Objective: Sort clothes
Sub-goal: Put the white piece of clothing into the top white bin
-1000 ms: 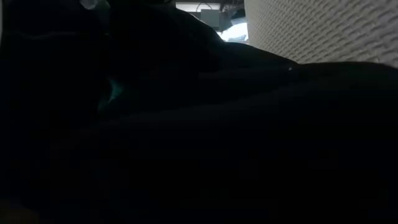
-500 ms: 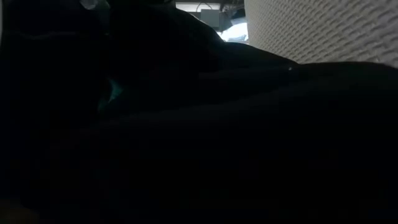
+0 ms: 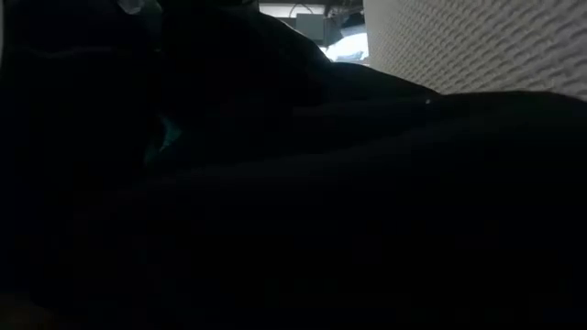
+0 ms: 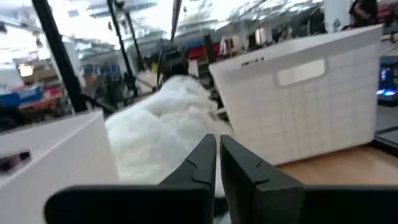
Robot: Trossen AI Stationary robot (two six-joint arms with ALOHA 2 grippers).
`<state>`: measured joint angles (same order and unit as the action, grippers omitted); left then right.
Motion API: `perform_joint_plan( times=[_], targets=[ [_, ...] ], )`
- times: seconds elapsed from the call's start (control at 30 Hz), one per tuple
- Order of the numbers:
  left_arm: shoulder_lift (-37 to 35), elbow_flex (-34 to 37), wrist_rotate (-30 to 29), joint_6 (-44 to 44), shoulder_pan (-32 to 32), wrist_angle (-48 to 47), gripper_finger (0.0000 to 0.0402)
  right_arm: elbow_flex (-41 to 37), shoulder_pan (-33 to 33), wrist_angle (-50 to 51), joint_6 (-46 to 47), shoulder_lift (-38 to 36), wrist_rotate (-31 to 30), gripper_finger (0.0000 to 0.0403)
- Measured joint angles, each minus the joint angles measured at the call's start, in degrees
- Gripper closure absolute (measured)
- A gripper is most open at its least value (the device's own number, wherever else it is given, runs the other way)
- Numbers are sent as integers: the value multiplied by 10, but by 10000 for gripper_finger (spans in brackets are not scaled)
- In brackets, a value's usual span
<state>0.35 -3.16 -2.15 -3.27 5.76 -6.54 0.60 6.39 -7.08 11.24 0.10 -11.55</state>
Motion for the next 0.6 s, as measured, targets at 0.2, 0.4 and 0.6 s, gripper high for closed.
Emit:
perform_joint_plan(
  times=[0.2,0.4,0.6],
  targets=[
    [0,2,0,40,0,24,398,7,0,-29,-12,0,-31,377],
    [0,1,0,85,0,56,398,16,0,-133,-68,6,-60,377],
    [0,-24,-3,72,0,62,398,76,0,-119,-83,88,-94,377]
  ],
)
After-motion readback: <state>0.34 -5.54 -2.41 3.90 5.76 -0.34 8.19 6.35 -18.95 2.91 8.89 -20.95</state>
